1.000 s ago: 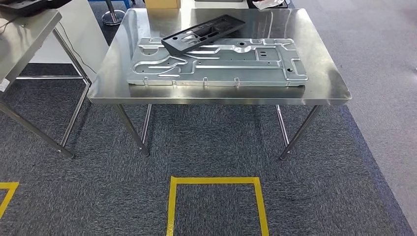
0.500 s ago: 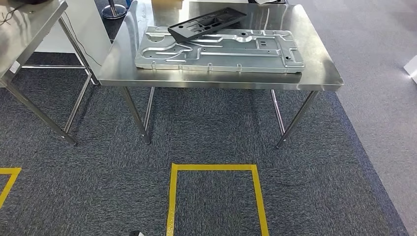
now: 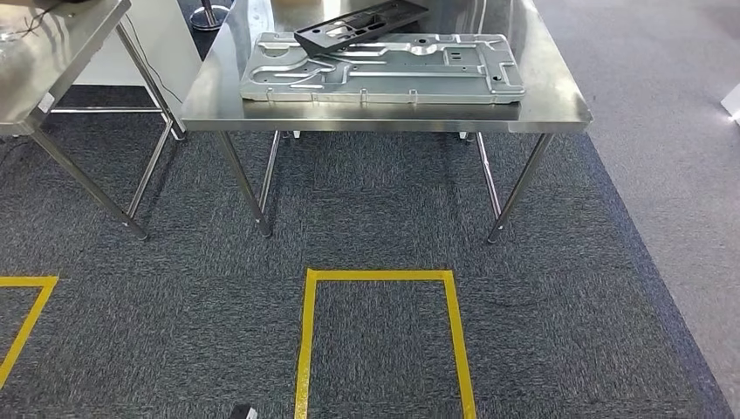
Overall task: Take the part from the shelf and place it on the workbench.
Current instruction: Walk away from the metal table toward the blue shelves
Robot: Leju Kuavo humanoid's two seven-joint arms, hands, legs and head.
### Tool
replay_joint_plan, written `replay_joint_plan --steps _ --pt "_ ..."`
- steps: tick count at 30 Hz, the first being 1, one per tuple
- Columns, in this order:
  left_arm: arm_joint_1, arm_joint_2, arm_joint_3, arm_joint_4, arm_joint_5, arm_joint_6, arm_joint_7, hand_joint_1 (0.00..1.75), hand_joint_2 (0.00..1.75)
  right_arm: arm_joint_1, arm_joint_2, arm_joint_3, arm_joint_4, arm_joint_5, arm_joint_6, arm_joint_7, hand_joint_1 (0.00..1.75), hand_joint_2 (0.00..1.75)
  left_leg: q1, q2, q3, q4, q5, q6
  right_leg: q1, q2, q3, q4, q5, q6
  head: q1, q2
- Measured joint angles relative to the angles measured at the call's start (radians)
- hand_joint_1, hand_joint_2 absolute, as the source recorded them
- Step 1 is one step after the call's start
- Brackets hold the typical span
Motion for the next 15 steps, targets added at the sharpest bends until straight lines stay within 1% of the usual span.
replay_joint_plan --steps 1,2,3,4,5,6,7,8,9,10,11,12,13,14,15 --pt "0.005 0.0 -0.001 0.0 0.0 0.001 0.001 0.0 0.0 0.0 0.0 0.005 0.0 0.001 0.0 -0.002 0.0 0.0 0.001 0.0 0.057 -0.076 0.004 0.001 0.001 0.001 -0.018 0.01 0.007 0.005 0.0 0.0" --pt "0.009 -0.001 -0.003 -0.001 0.0 0.002 0.002 0.0 0.0 0.001 0.001 0.009 0.0 0.001 0.001 -0.005 0.0 0.0 0.0 -0.001 0.106 -0.152 -0.008 0.005 0.002 0.002 -0.03 0.019 0.014 0.01 0.0 0.0" --pt "0.013 -0.001 -0.004 -0.001 0.0 0.003 0.004 0.0 0.0 0.001 0.001 0.013 0.001 0.002 0.001 -0.006 0.0 0.0 -0.001 -0.002 0.139 -0.21 -0.026 0.011 0.003 0.002 -0.04 0.026 0.022 0.015 0.0 0.0" --pt "0.017 -0.002 -0.006 -0.002 0.0 0.003 0.004 0.0 0.0 0.001 0.001 0.016 0.001 0.004 0.003 -0.007 0.0 0.0 -0.003 -0.003 0.153 -0.242 -0.041 0.018 0.004 0.002 -0.046 0.028 0.031 0.02 0.0 0.0" --pt "0.021 -0.002 -0.007 -0.002 0.0 0.004 0.003 0.0 0.0 0.003 0.0 0.019 0.001 0.006 0.005 -0.007 0.0 0.0 -0.004 -0.003 0.149 -0.251 -0.041 0.028 0.004 0.001 -0.05 0.028 0.042 0.026 0.0 0.0" --pt "0.023 -0.003 -0.008 -0.002 0.0 0.004 0.003 0.0 0.0 0.004 0.0 0.021 0.001 0.009 0.008 -0.007 0.0 0.0 -0.004 -0.001 0.139 -0.25 -0.032 0.038 0.002 0.002 -0.054 0.029 0.042 0.033 0.0 0.0" --pt "0.023 -0.004 -0.009 -0.002 0.0 0.004 0.003 0.0 0.0 0.005 0.0 0.024 0.002 0.012 0.011 -0.007 0.0 0.0 -0.004 0.0 0.13 -0.251 -0.022 0.048 0.0 0.004 -0.061 0.04 0.024 0.039 0.0 0.0" --pt "0.022 -0.004 -0.01 -0.002 0.0 0.004 0.003 0.0 0.0 0.006 -0.001 0.026 0.002 0.014 0.014 -0.007 0.0 0.0 -0.002 0.002 0.118 -0.252 -0.009 0.057 -0.003 0.007 -0.071 0.066 -0.013 0.046 0.0 0.0" --pt "0.02 -0.005 -0.011 -0.002 0.0 0.004 0.003 0.0 0.0 0.007 -0.001 0.029 0.002 0.015 0.016 -0.006 0.0 0.0 -0.002 0.004 0.105 -0.252 0.003 0.063 -0.005 0.009 -0.084 0.114 -0.066 0.051 0.0 0.0" --pt "0.018 -0.006 -0.012 -0.002 0.0 0.004 0.003 0.0 0.0 0.008 -0.001 0.031 0.002 0.017 0.017 -0.006 0.0 0.0 -0.002 0.004 0.09 -0.252 0.015 0.066 -0.006 0.01 -0.1 0.176 -0.119 0.056 0.0 0.0" --pt "0.015 -0.006 -0.012 -0.002 0.0 0.004 0.003 0.0 0.0 0.008 -0.001 0.033 0.002 0.018 0.019 -0.005 0.0 0.0 -0.003 0.004 0.074 -0.25 0.028 0.067 -0.007 0.011 -0.112 0.242 -0.156 0.059 0.0 0.0" --pt "0.013 -0.006 -0.013 -0.002 0.0 0.004 0.003 0.0 0.0 0.008 -0.001 0.035 0.003 0.019 0.022 -0.003 0.0 0.0 -0.003 0.005 0.058 -0.248 0.04 0.066 -0.008 0.011 -0.116 0.294 -0.167 0.061 0.0 0.0" --pt "0.01 -0.006 -0.014 -0.002 0.0 0.004 0.003 0.0 0.0 0.008 -0.001 0.037 0.003 0.02 0.025 -0.002 0.0 0.0 -0.004 0.005 0.041 -0.245 0.052 0.065 -0.008 0.011 -0.105 0.316 -0.154 0.062 0.0 0.0" --pt "0.007 -0.007 -0.014 -0.002 -0.001 0.004 0.003 0.0 0.0 0.008 -0.001 0.039 0.003 0.021 0.029 -0.001 0.0 0.0 -0.004 0.005 0.025 -0.241 0.063 0.062 -0.008 0.012 -0.077 0.303 -0.126 0.06 0.0 0.0" --pt "0.004 -0.007 -0.015 -0.002 -0.001 0.003 0.003 0.0 0.0 0.008 -0.002 0.041 0.003 0.023 0.031 0.0 0.0 0.0 -0.004 0.004 0.009 -0.237 0.072 0.06 -0.007 0.012 -0.029 0.252 -0.098 0.056 0.0 0.0"
